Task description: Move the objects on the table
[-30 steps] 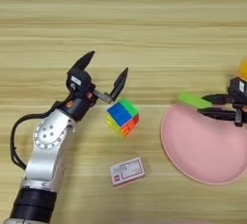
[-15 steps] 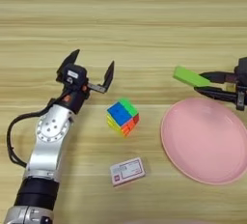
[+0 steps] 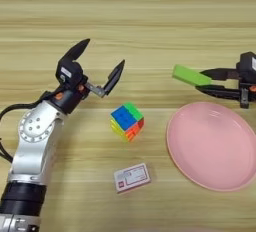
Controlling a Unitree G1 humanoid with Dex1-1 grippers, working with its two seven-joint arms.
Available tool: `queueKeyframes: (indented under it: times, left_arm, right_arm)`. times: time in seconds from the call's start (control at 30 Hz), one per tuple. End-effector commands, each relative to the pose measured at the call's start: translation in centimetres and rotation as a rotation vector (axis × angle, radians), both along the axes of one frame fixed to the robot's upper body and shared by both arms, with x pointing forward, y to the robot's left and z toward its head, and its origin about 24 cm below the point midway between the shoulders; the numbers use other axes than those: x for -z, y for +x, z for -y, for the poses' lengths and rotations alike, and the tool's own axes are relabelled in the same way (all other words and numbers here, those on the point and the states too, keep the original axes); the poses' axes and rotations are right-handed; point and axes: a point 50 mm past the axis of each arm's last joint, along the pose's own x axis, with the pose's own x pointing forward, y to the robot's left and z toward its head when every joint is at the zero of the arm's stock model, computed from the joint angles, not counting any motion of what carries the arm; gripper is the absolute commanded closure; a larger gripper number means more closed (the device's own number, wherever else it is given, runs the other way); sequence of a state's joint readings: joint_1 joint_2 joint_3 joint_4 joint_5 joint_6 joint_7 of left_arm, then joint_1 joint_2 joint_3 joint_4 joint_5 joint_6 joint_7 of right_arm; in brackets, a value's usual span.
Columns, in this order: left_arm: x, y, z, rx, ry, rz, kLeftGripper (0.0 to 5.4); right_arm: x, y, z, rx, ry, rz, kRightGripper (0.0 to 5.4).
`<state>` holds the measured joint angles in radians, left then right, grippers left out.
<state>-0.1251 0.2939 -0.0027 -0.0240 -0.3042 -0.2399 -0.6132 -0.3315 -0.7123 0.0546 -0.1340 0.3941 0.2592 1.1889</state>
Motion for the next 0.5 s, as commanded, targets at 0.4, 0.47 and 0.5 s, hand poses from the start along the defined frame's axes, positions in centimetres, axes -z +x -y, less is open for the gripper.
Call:
queueKeyframes:
  times: [0.4,0.47,0.5]
  left_arm:
    - [-3.1,-2.0,3.2,0.416,0.044,-0.014,0.0]
    - [-3.3,-2.2,3.8,0.477,0.051,-0.028,0.0]
    - [-3.3,-2.3,4.1,0.506,0.052,-0.036,0.0]
  right_arm:
    - [-1.7,-0.5,-1.4,-0.129,-0.091,0.016,3.98]
    - [-1.8,-0.7,-1.5,-0.137,-0.09,0.015,3.98]
    - [-1.8,-0.8,-1.6,-0.142,-0.09,0.016,3.98]
